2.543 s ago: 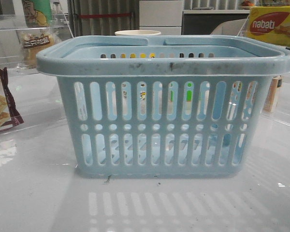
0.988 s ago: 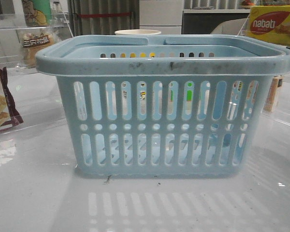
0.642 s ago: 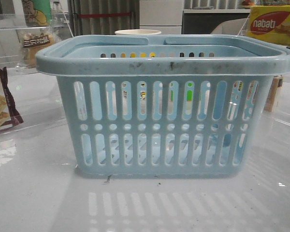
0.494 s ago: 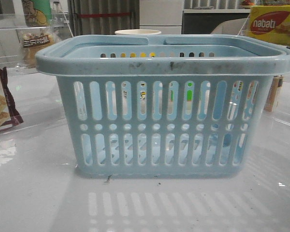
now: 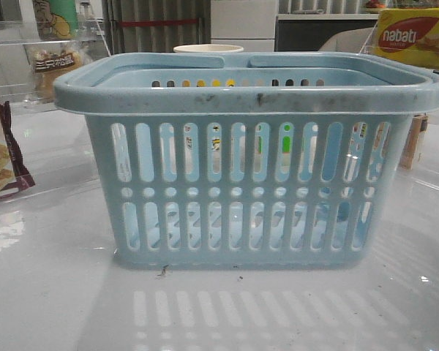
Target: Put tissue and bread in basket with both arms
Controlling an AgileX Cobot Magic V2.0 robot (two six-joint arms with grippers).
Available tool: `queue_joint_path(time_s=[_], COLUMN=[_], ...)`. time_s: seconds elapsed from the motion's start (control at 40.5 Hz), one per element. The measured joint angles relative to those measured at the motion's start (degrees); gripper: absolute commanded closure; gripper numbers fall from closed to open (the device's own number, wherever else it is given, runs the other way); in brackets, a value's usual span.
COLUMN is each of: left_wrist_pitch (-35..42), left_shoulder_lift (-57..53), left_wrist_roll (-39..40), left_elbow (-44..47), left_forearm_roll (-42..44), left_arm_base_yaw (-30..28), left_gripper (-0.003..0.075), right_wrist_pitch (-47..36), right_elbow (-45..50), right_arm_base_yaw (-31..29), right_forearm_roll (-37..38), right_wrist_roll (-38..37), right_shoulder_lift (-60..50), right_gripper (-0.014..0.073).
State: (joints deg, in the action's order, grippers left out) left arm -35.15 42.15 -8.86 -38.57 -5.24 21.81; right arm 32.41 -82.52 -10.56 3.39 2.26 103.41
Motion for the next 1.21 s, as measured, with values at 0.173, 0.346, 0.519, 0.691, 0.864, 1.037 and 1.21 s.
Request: queue_joint_path(time_s=[0.173,0.346,0.519,0.691,0.864,1.037,1.21], left_wrist_pitch=[0.0,0.0,0.0,0.0,0.0,0.0,0.0], left_shoulder_lift=[0.0,0.0,0.0,0.0,0.0,0.0,0.0], left_wrist_roll=[0.0,0.0,0.0,0.0,-0.1,-0.1,-0.1], left_elbow=[0.0,0.0,0.0,0.0,0.0,0.0,0.0], left_forearm_roll=[0.0,0.0,0.0,0.0,0.0,0.0,0.0], left_arm_base_yaw=[0.0,0.0,0.0,0.0,0.0,0.0,0.0], left_gripper=[0.012,0.012,0.012,0.012,0.012,0.012,0.012], right_wrist_pitch=[1.6,4.9,9.9,12.2,10.1,4.0,0.0], right_elbow=[0.0,-0.2,-0.3,0.6,6.7,13.9,15.6], right_arm_base_yaw=[2.2,8.0,16.3,25.7,34.2,38.1,38.2], right_forearm_roll=[0.2,0.1,-2.6,-6.0,-6.8,-7.6,-7.6], right_wrist_roll=[0.0,0.0,0.0,0.0,0.0,0.0,0.0], right_shoulder_lift=[-6.2,-15.1,-23.3,-26.2,-26.2,-25.7,-25.1], right_gripper=[0.0505,0.0505,0.0505,0.0505,0.0467,0.011,-0.0018])
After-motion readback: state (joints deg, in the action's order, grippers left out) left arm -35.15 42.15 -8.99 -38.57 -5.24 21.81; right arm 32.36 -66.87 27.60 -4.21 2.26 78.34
